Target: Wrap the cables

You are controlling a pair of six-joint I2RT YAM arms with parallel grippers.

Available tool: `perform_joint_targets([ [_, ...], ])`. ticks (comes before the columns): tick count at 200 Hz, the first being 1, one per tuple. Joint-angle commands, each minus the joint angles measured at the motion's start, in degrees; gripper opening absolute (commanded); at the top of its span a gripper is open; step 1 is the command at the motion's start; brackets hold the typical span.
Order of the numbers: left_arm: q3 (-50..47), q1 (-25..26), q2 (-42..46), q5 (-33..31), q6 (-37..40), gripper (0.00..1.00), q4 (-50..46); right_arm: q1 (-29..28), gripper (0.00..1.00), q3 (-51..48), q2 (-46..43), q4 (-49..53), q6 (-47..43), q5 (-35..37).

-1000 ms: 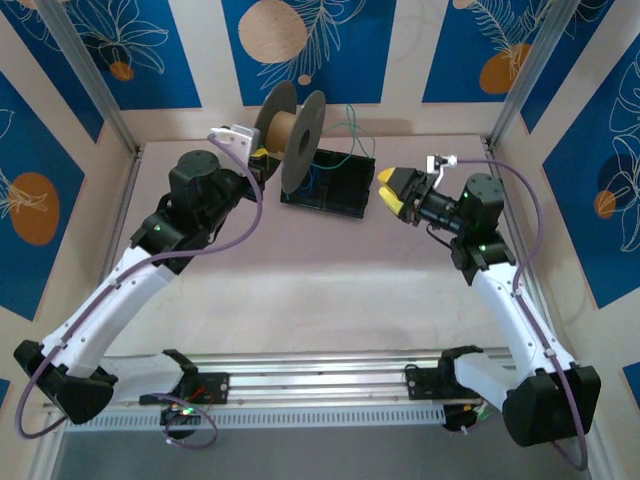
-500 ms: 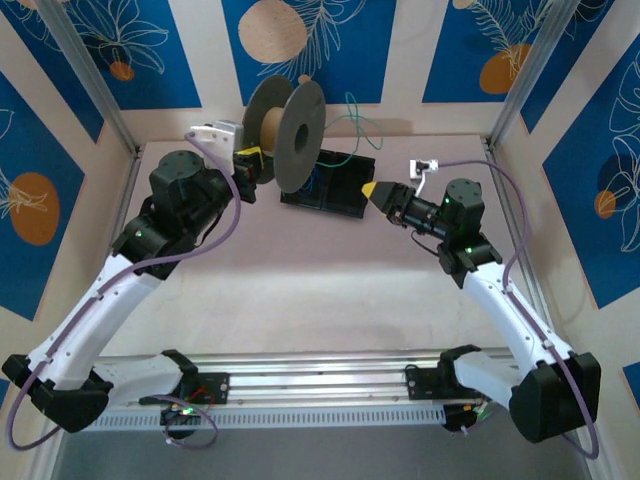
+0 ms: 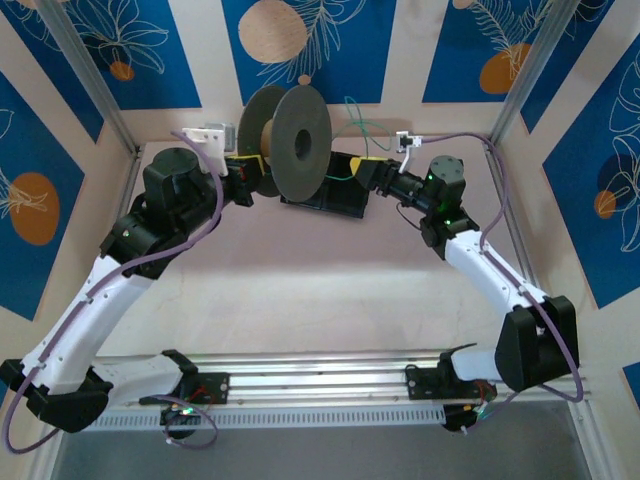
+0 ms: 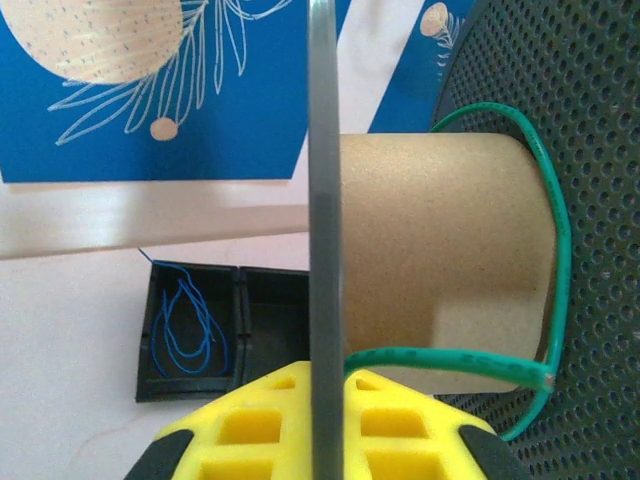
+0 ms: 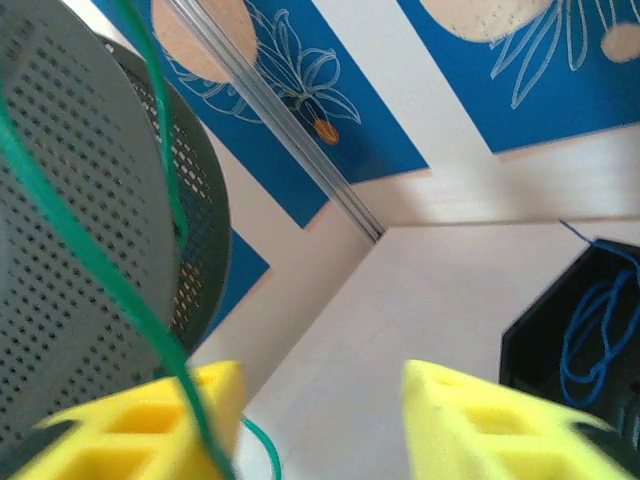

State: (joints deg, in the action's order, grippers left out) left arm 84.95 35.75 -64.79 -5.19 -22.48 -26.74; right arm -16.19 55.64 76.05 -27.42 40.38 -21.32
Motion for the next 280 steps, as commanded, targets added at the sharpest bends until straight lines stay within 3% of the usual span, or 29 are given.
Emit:
perform_joint_targets([
  [1,3.33,-0.43,1.71,2.03,-3.25,0.00,4.23,-0.33,0.35,1.87,1.50,-5.67,0.02,-1.79],
  [11,3.53,-0.42,1.69,2.16,-3.28,0.00,3.96,-0.34,0.25,2.02,1.94,-6.13,0.37,-2.71],
  [18,3.77,-0.43,1.60,2.05,-3.15,0.00,3.62,-0.27,0.10,2.02,2.06,-6.38,0.78,-3.12],
  [26,3.99,-0.37,1.47,1.49,-2.93,0.00,3.14,-0.29,0.00,1.64,1.72,-6.59,1.29,-3.56],
  [70,6.97,-0.80,-0.61,-3.79,2.66,0.00,-0.50,1.91,0.00,-4.07,-8.52,0.36,0.70,-5.37],
  [96,12.00,-2.59,-5.87,-6.08,6.85,0.00,-3.03,3.60,0.00,-8.21,-16.43,5.00,-1.58,-15.69],
  [122,14.85,-6.15,-10.85,-3.84,8.18,0.00,-2.65,5.29,0.00,-10.22,-22.54,6.90,-0.61,-27.27],
  [143,14.32,-8.86,-13.29,-0.24,8.30,0.00,-0.68,7.22,0.00,-8.70,-25.19,10.55,2.21,-32.17],
  [173,11.51,-10.39,-13.92,5.22,9.76,0.00,1.07,11.95,0.00,-1.13,-26.36,24.64,0.35,-24.66],
  [205,7.01,-10.43,-11.26,12.75,7.62,0.00,3.24,16.46,0.00,8.17,-18.93,38.30,-3.61,-17.19],
  [221,5.62,-10.39,-9.95,13.25,5.29,0.00,3.66,17.29,0.00,8.91,-15.38,38.17,-1.66,-19.09],
  [250,4.66,-10.43,-8.35,9.64,1.37,0.00,3.72,16.12,0.00,2.41,-14.47,28.94,5.00,-24.21],
  [280,5.73,-11.37,-7.94,11.08,-2.88,0.00,4.41,16.37,0.00,-2.39,-13.78,32.48,3.20,-24.87],
])
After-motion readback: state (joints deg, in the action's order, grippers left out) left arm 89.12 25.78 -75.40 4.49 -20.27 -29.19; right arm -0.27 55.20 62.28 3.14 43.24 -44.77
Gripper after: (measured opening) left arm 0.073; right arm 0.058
